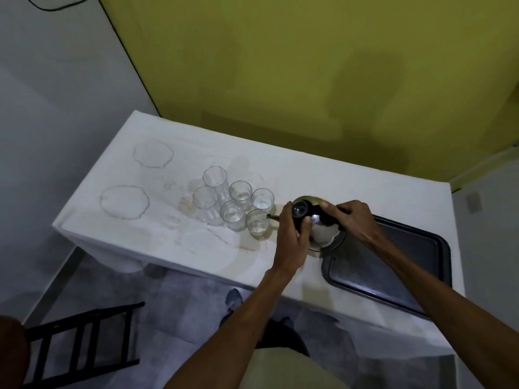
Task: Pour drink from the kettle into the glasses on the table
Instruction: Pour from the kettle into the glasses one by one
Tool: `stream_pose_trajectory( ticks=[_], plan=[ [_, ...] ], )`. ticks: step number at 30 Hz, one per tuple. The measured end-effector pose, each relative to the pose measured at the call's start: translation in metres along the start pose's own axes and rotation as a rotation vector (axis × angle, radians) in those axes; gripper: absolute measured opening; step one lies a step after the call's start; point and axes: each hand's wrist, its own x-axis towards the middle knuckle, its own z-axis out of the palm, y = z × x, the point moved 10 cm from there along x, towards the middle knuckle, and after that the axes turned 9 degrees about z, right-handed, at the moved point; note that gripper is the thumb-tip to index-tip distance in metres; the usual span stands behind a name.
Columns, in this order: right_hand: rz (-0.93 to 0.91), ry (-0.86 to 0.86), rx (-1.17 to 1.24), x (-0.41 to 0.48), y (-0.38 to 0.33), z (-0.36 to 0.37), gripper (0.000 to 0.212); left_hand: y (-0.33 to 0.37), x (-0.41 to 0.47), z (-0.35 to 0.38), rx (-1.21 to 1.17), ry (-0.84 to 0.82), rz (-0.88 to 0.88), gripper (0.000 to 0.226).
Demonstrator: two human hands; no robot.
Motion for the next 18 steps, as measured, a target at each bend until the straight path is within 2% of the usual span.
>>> stream_pose_trajectory(
  ticks=[3, 7, 11, 16, 18],
  plan=[
    [-0.001, 0.006, -0.007, -0.003, -0.001, -0.001, 0.116, -0.001, -0.002, 0.0, 0.013, 0.0, -0.012, 0.052],
    [0.0, 0.018, -0.014, -0.007, -0.001, -0.002, 0.1, -0.002, -0.004, 0.0, 0.024, 0.004, -0.023, 0.057],
    [0.001, 0.01, -0.003, -0.008, 0.0, -0.003, 0.117, -0.002, -0.005, 0.001, 0.012, 0.001, -0.027, 0.057],
    [0.003, 0.01, -0.009, -0.013, -0.001, -0.003, 0.11, -0.001, -0.007, -0.001, 0.015, -0.004, -0.037, 0.065],
    [0.0, 0.013, -0.012, -0.013, -0.001, -0.002, 0.113, -0.001, -0.008, -0.002, 0.018, -0.01, -0.043, 0.066]
  ],
)
